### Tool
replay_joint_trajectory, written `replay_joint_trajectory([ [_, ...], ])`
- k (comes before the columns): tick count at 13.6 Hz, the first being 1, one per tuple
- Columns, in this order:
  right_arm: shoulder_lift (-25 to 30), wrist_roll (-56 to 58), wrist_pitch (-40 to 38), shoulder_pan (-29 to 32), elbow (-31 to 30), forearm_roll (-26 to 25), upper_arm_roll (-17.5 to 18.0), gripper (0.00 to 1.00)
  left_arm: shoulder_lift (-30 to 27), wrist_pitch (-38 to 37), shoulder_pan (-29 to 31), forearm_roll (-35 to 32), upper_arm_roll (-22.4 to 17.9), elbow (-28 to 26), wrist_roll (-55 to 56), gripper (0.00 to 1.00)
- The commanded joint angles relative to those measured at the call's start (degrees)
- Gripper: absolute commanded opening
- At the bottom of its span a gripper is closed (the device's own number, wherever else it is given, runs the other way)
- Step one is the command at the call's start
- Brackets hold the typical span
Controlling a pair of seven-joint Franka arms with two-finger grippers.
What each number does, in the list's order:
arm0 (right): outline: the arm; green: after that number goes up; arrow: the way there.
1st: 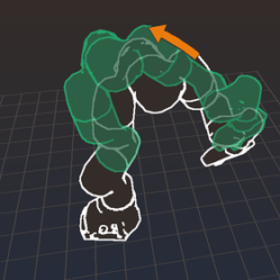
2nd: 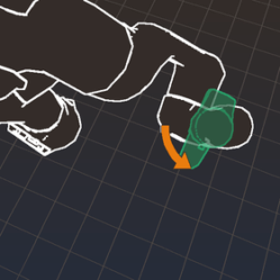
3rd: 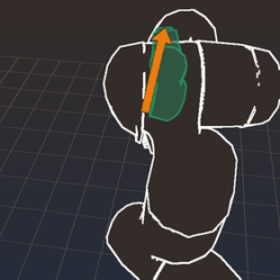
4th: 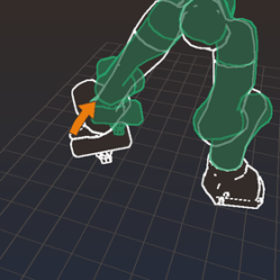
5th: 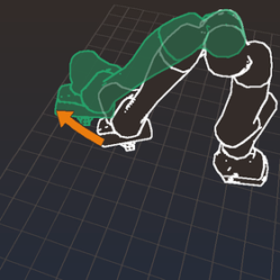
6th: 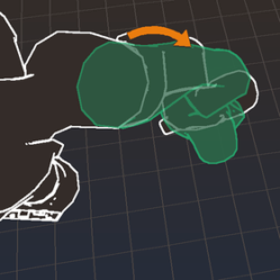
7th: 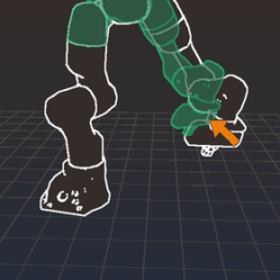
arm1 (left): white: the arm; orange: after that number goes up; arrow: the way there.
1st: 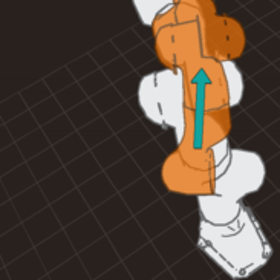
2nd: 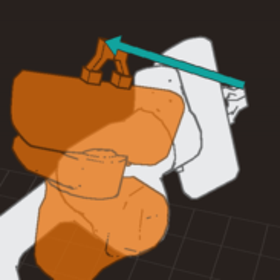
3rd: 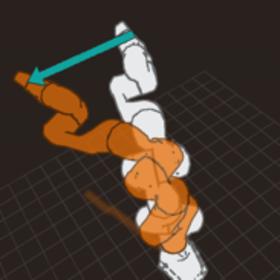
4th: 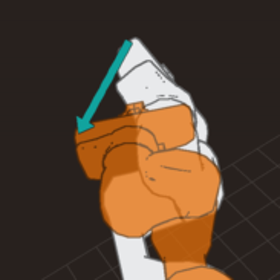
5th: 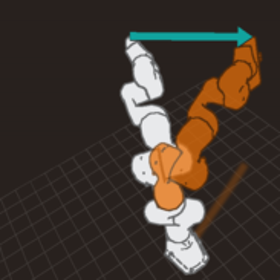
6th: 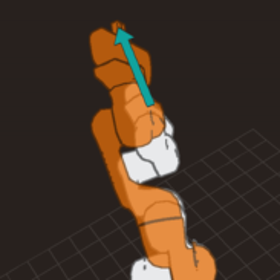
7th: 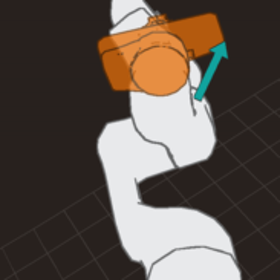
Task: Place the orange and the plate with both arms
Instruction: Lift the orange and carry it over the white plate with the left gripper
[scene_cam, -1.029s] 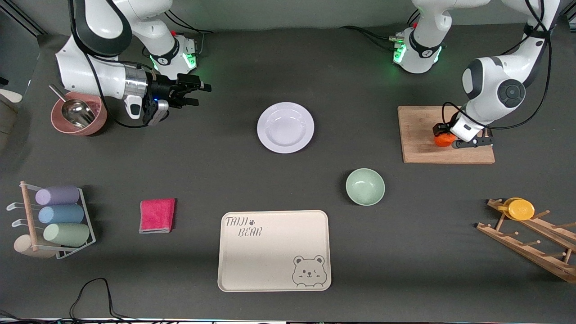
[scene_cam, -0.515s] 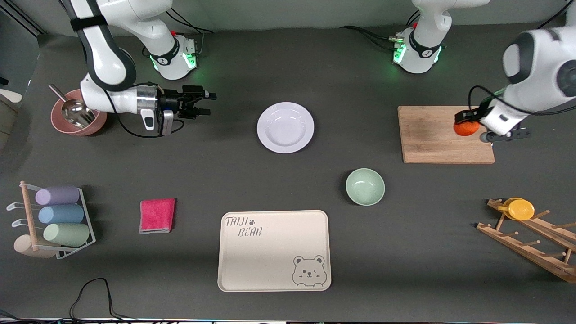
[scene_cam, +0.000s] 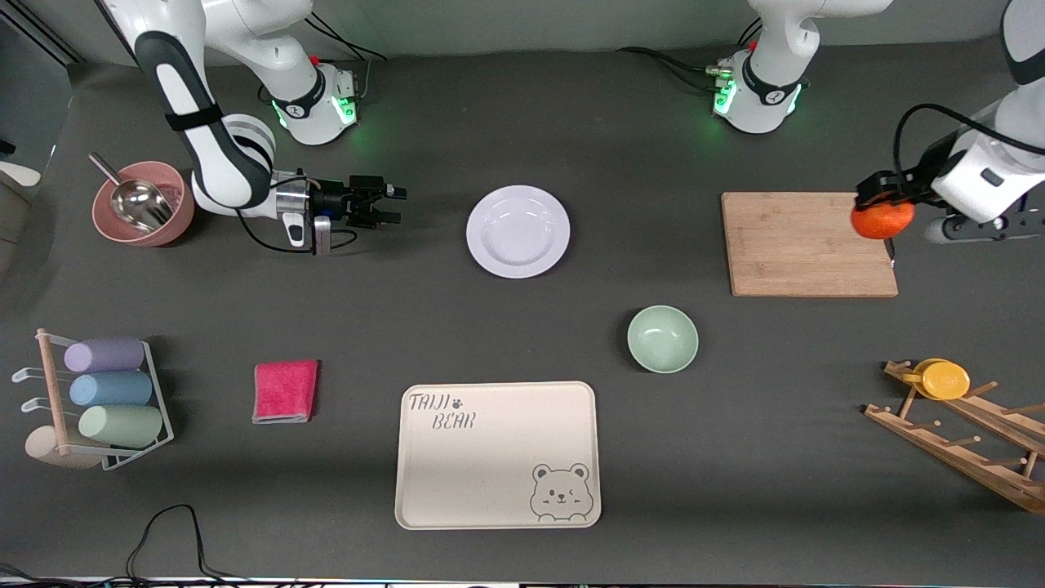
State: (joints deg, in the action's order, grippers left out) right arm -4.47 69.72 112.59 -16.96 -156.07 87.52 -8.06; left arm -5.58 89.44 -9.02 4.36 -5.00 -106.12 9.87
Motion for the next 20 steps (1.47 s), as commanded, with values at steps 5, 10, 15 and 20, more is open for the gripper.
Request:
replay_joint_trajectory([
  [5,-8.71,10.60,-0.27,-1.23,-0.99,11.97,-0.11,1.00,12.85,10.99,-7.59,3.46,14.28,3.02,32.97,0.00],
  [10,-12.75,15.09,-0.44,-1.76,-0.64,14.61,0.15,1.00,21.20,26.20,-13.02,3.37,23.54,2.14,48.63,0.00],
  [15,-14.51,15.70,-1.67,-1.76,-0.20,14.61,0.15,1.00,28.85,38.69,-23.05,2.32,23.46,1.27,56.21,0.00],
  [20,-15.04,15.79,-1.67,-1.76,0.15,14.61,0.15,0.62,32.29,48.45,-27.63,2.23,23.19,-3.38,57.71,0.00],
])
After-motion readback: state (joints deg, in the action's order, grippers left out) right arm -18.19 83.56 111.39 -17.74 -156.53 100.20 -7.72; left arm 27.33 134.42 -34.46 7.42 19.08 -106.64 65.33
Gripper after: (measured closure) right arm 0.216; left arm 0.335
